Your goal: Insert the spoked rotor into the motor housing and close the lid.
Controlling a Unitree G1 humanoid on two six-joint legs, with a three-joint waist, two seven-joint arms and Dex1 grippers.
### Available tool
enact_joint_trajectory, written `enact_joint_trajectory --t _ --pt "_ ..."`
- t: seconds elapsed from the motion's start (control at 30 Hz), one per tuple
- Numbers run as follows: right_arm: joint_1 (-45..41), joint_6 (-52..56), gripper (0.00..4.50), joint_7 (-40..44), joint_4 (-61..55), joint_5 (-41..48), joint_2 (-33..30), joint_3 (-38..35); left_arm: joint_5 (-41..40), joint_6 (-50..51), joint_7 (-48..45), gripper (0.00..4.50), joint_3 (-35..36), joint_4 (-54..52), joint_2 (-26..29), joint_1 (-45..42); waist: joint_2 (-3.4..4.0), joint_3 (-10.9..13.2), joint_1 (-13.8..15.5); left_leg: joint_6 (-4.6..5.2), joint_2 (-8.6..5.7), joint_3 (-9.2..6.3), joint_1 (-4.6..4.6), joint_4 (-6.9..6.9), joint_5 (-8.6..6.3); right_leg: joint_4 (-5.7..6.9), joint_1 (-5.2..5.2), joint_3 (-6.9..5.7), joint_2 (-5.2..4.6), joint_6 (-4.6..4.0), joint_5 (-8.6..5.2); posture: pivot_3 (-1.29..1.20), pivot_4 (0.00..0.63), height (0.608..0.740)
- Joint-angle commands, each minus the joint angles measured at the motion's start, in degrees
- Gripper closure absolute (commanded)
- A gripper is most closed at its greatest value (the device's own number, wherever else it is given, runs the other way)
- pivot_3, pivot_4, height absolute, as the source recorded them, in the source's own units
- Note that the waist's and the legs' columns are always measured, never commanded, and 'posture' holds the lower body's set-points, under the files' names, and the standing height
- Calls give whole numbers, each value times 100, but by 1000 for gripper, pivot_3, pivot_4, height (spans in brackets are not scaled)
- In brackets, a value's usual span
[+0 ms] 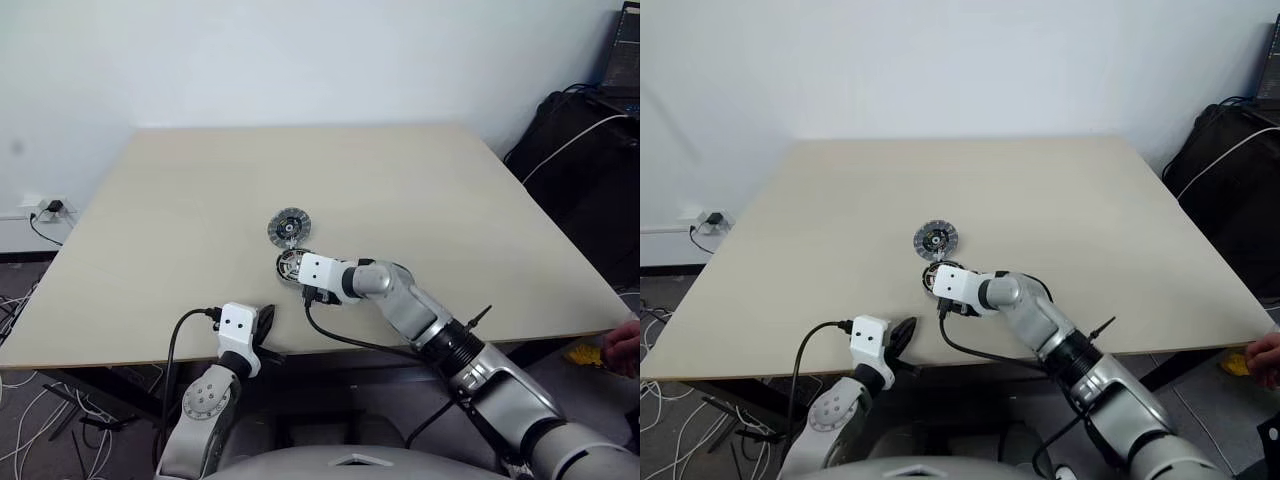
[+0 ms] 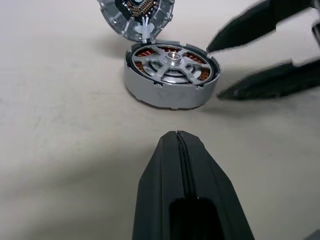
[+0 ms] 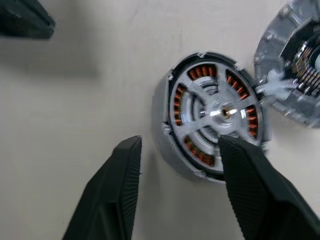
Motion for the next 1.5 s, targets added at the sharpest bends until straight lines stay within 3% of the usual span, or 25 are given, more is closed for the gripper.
enact_joint_trajectory --t 0.03,0.27,0.7,0.87,0.97,1.23,1.5 --pt "-359 -257 1954 295 171 -268 -1 150 -8 -142 -5 4500 -17 -48 -60 -87 0 0 5 0 0 0 -1 0 0 0 0 0 0 0 0 0 0 740" --pt "-835 -684 1954 914 856 -598 34 457 -4 -205 51 4500 -1 -37 -131 -44 -2 0 21 1 -1 0 -4 3 -1 -4 0 -1 -3 -1 1 0 0 740" --pt "-1234 -1319 1954 1156 1979 -952 355 462 -21 -323 107 4500 14 17 -212 3 -1 0 1 0 -1 0 -4 2 -1 -1 -1 1 -4 -3 3 0 0 740" --pt "-1247 -1457 3597 1122 2163 -1047 443 413 -17 -342 112 4500 15 41 -228 7 1 -3 -7 -2 -1 0 -2 2 0 4 -1 1 -4 -6 5 0 0 740" --pt "-1235 -1495 4339 1092 2210 -1088 481 350 -16 -349 110 4500 15 46 -237 16 1 -7 -17 -2 0 0 -2 2 1 4 -2 1 -2 -6 5 0 0 740" --pt "-1008 -1265 4390 715 2022 -940 536 -53 -21 -361 91 4500 8 91 -246 1 0 -8 -15 -7 1 0 0 2 4 8 -2 -5 -6 -12 14 0 0 740" --pt "464 610 4392 677 -385 -328 357 -1082 -32 -385 80 4500 -33 122 -273 73 3 -6 65 -7 2 -1 -15 2 3 0 -15 -5 -9 -15 13 0 0 740"
